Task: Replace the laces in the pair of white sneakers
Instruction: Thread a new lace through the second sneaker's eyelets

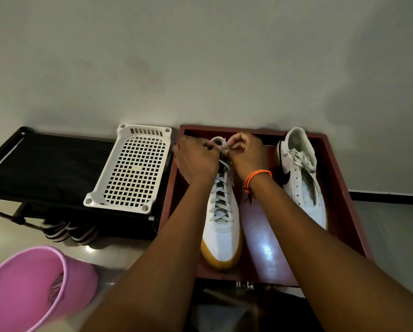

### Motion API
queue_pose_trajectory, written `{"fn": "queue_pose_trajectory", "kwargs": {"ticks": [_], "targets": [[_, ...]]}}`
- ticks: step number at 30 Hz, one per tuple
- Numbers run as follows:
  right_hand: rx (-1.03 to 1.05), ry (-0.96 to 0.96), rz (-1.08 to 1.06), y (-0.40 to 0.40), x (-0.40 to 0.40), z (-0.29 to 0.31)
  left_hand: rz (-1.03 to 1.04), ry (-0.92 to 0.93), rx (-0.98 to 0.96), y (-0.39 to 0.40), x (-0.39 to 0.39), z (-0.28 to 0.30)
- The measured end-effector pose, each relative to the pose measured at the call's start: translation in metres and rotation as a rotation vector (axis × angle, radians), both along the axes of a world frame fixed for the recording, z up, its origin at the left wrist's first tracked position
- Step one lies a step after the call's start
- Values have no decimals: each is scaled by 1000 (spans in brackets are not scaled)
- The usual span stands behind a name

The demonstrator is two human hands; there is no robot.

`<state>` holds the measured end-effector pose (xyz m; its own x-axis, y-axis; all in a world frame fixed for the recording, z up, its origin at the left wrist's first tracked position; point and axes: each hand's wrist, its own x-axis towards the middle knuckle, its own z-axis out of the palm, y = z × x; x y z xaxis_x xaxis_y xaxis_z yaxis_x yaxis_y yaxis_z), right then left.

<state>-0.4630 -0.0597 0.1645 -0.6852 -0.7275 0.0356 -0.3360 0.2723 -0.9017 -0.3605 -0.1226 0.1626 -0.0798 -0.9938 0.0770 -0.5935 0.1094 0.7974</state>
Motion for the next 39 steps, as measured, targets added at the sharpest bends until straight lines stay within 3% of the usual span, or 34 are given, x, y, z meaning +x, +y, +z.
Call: {"fn": "queue_pose_trajectory", "kwargs": {"ticks": [3, 6, 9, 11, 14, 17, 23, 28, 31, 32, 35, 39], "targets": [[163, 371, 97, 5, -1, 2, -95, -187, -7, 2, 4, -5], [260, 559, 163, 14, 3, 3, -164, -22, 83, 8, 13, 2], [182, 415, 139, 30, 9, 8, -120, 215, 224, 27, 30, 22], [271, 234, 108, 47, 10, 10, -33, 343, 347, 42, 42, 22], [406, -113, 133, 84, 22, 8, -24, 378, 612, 64, 53, 17], [285, -299, 233, 102, 50, 5, -101, 361, 624, 70, 54, 14], [341, -83, 188, 79, 73, 0, -93, 391, 534, 58, 57, 13], [430, 41, 269, 59, 81, 24, 105, 420, 494, 54, 43, 28], [548, -45, 223, 78, 67, 24, 188, 149, 144, 74, 27, 50], [611, -42, 212, 90, 63, 29, 176, 151, 18, 81, 19, 53], [409, 205, 138, 107, 49, 37, -31, 210, 14, 94, -1, 50], [303, 178, -11, 152, 13, 46, -389, 147, 267, 111, -24, 32]]}}
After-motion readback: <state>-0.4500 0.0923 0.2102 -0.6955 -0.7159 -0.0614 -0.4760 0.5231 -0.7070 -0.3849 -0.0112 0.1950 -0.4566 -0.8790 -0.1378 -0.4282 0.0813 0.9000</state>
